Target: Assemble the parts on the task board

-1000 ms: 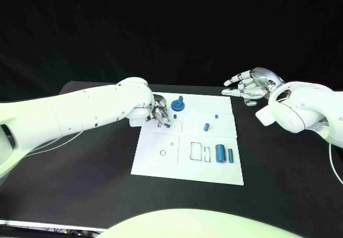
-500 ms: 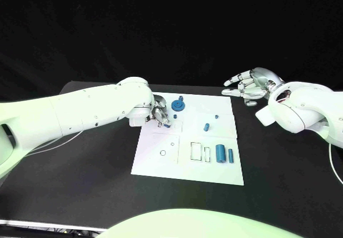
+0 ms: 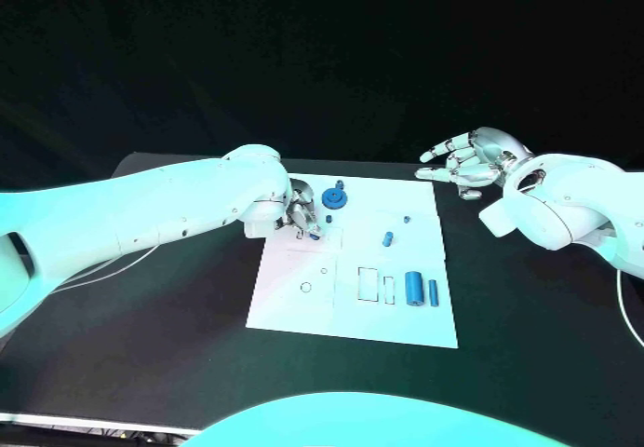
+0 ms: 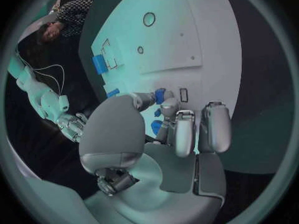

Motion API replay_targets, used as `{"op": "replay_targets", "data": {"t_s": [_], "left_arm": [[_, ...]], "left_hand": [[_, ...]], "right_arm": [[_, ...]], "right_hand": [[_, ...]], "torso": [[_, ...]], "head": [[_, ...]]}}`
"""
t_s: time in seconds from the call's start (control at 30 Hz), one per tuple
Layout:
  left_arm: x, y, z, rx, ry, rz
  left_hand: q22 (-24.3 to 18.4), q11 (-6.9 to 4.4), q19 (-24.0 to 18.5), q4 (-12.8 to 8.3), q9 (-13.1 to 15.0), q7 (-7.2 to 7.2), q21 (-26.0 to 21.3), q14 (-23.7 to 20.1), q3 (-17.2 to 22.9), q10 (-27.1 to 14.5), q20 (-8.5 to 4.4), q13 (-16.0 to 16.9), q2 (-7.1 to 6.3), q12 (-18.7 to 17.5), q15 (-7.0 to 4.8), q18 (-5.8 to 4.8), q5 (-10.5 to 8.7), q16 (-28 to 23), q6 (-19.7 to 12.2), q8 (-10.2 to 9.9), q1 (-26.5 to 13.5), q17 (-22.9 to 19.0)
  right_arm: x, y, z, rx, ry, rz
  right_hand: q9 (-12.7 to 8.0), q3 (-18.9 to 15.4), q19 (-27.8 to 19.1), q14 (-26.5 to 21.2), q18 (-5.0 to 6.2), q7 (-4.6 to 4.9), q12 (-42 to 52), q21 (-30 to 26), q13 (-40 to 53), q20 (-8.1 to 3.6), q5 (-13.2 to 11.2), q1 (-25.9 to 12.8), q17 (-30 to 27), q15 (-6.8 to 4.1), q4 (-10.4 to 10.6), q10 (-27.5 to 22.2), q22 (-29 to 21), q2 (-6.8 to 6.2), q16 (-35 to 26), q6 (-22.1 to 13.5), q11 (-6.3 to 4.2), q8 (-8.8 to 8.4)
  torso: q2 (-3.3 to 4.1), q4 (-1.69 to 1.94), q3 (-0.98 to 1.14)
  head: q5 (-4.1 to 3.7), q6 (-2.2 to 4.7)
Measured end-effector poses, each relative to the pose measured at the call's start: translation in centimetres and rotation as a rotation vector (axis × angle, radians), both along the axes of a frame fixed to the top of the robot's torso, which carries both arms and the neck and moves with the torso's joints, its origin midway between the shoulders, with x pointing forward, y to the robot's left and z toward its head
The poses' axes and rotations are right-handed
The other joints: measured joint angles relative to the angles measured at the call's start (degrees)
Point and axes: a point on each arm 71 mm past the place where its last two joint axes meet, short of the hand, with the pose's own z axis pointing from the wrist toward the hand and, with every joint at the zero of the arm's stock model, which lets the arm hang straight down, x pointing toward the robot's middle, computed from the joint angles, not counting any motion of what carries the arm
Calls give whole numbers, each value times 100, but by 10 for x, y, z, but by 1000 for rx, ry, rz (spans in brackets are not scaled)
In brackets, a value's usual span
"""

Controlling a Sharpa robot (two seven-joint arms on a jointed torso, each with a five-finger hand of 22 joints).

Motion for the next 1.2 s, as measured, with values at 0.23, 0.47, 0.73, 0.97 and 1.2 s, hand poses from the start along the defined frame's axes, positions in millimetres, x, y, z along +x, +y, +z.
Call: {"op": "replay_targets", "data": {"t_s": [0.23, 0.47, 0.73, 0.97, 1.2], "left_arm": [[1, -2, -1, 4, 16, 1], [3, -3, -1, 9, 26, 2], [4, -3, -1, 10, 31, 7], [4, -3, -1, 8, 31, 10], [4, -2, -1, 5, 30, 14]], "left_hand": [[23, -12, 20, 0, 157, -21, 0, 21, 0, 52, -20, 27, 23, 1, -21, 0, -1, 23, 82, 49, -192, 0], [87, -40, 40, -371, 164, -90, 25, 0, 369, 126, -40, 80, 46, 40, -41, 1, -32, 23, 191, 76, -474, 0], [149, -91, 103, -339, 202, -64, 47, 7, 402, 216, -62, 152, 118, 86, -74, 2, -9, 22, 223, 76, -699, -1], [157, -91, 107, -322, 217, -73, 47, 0, 418, 217, -67, 153, 211, 90, -81, 2, -8, 22, 234, 76, -793, -1], [159, -90, 122, -322, 213, -81, 47, -1, 418, 217, -82, 131, 223, 90, -81, 2, -9, 22, 243, 75, -803, -1]], "right_arm": [[0, 0, 0, 0, 1, 0], [0, 0, -1, 0, 1, 1], [0, 0, -1, 0, 3, 1], [0, 0, -2, -1, 4, 1], [-1, 0, -2, -1, 5, 1]], "right_hand": [[0, 0, 0, 0, 0, 0, 0, 0, 0, 0, 0, 0, 2, 0, 0, 0, 0, 0, 0, 0, 0, 0], [0, 0, 0, 0, 0, 0, 0, 0, 0, 0, 0, 0, 4, 0, 0, 0, 0, 0, 0, 0, 0, 0], [0, 0, 0, 0, 0, 0, 0, 0, 0, 0, 0, 0, 4, 0, 0, 0, 0, 0, 0, 0, 0, 0], [0, 0, 0, 0, 0, 0, 0, 0, 1, 0, 0, 0, 3, 0, 0, 0, 0, 0, 0, 0, 0, 0], [0, 0, 0, 0, 0, 0, 0, 0, 1, 0, 0, 0, 3, 0, 0, 0, 0, 0, 0, 0, 0, 0]], "torso": [[2, -2, 0], [4, -7, 0], [4, -4, 0], [2, -3, -4], [2, -3, -7]], "head": [[1, -21], [-8, -27], [-19, -27], [-21, -19], [-22, -12]]}}
